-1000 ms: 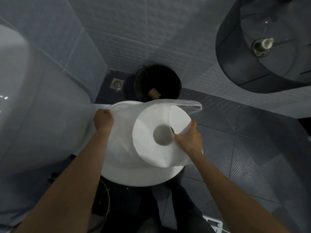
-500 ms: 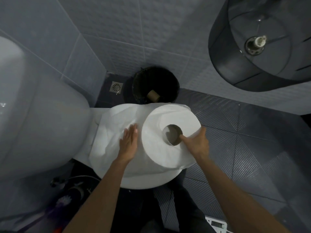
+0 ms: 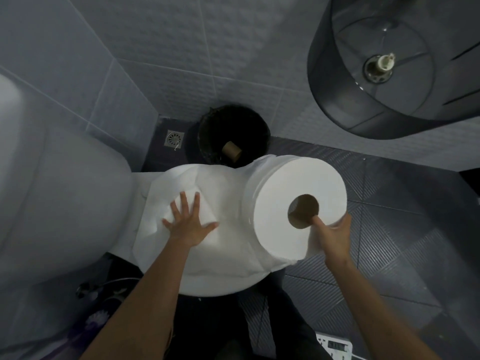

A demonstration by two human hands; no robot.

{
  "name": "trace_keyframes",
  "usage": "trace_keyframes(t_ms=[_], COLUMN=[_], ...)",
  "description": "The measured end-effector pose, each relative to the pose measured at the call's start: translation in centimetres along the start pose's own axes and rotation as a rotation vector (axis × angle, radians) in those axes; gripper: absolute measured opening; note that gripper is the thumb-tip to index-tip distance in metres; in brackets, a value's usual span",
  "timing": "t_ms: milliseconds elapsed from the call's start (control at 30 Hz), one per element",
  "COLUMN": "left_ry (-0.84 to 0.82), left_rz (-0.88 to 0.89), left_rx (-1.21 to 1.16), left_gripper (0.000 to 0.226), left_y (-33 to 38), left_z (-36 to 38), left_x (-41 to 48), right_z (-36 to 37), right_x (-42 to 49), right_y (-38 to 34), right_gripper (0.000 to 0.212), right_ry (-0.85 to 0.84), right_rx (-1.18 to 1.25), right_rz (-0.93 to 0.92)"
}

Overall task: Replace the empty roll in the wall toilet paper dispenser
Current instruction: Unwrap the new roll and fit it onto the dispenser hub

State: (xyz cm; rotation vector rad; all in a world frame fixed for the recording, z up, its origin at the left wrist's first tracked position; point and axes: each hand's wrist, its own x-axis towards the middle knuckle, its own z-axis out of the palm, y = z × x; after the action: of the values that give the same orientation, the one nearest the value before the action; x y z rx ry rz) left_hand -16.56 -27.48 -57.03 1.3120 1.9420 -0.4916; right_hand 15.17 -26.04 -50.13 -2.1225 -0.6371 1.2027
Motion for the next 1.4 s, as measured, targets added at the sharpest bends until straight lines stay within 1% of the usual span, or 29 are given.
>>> trace_keyframes(t_ms=[67, 133, 233, 267, 333, 433, 467, 533, 567, 633, 700, 767, 833, 900, 967, 1133, 1233, 1400], left_ry=[0.0, -0.013, -0.067, -0.078, -0.057, 0.104, 0.118, 0.033, -0.04, -0.138, -0.163, -0.132, -0.092, -0.054, -0.013, 0.053, 0.043, 0.059], left_rz=[0.005, 0.007, -0.006, -0.014, -0.015, 0.09, 0.128, 0.222, 0.28, 0.4, 0.484, 0.533, 0.564, 0.614, 0.694, 0.836, 0.875, 0.954], left_rx=[0.047, 0.069, 0.047, -0.007, -0.213, -0.645, -0.762, -0.965, -1.042, -1.1, -1.154, -1.215, -1.215, -1.166, -1.125, -1.076, -1.07, -1.035], left_gripper=[0.103, 0.103, 0.096, 0.093, 0.086, 0.068, 0.061, 0.052, 0.052, 0.059, 0.072, 0.079, 0.091, 0.105, 0.111, 0.113, 0.114, 0.107], left_y=[-0.1, 0.0, 0.4, 0.6, 1.2, 3.1, 3.8, 4.9, 5.3, 5.9, 6.5, 6.8, 7.3, 7.9, 8.7, 12.2, 14.8, 20.7], left_z=[0.0, -0.5, -2.0, -2.8, -4.8, -8.4, -9.8, -12.5, -13.6, -15.6, -16.9, -18.5, -20.4, -22.5, -25.0, -30.6, -33.0, -36.0], left_x=[0.1, 0.0, -0.7, -1.3, -3.1, -7.3, -9.1, -13.3, -15.4, -19.4, -22.1, -24.4, -25.9, -26.8, -28.0, -29.0, -29.0, -28.6], right_z=[-0.8, -1.3, -1.5, -1.6, -1.8, -2.2, -2.4, -2.6, -2.8, -3.2, -3.4, -3.7, -4.1, -4.6, -5.5, -8.1, -9.5, -12.9], right_x=[0.2, 0.1, -0.8, -1.2, -2.4, -4.7, -5.5, -7.4, -8.3, -10.6, -12.2, -14.2, -15.8, -17.0, -18.3, -19.5, -18.9, -16.4], right_y=[-0.1, -0.4, -1.3, -1.8, -2.6, -4.1, -4.8, -6.4, -7.3, -9.5, -11.6, -14.0, -16.4, -18.9, -21.8, -27.7, -30.2, -33.7], right_gripper=[0.06, 0.055, 0.052, 0.052, 0.054, 0.057, 0.058, 0.059, 0.061, 0.066, 0.069, 0.07, 0.07, 0.07, 0.072, 0.073, 0.075, 0.072], right_ry=[0.001, -0.004, -0.015, -0.016, -0.025, -0.03, -0.032, -0.037, -0.036, -0.036, -0.027, -0.02, -0.017, -0.009, 0.002, 0.078, 0.118, 0.185], right_rx=[0.04, 0.066, 0.113, 0.126, 0.143, 0.182, 0.194, 0.218, 0.222, 0.245, 0.262, 0.291, 0.318, 0.346, 0.39, 0.437, 0.478, 0.513], right_rz=[0.004, -0.008, -0.029, -0.04, -0.056, -0.069, -0.076, -0.094, -0.104, -0.132, -0.173, -0.214, -0.253, -0.291, -0.347, -0.428, -0.442, -0.443])
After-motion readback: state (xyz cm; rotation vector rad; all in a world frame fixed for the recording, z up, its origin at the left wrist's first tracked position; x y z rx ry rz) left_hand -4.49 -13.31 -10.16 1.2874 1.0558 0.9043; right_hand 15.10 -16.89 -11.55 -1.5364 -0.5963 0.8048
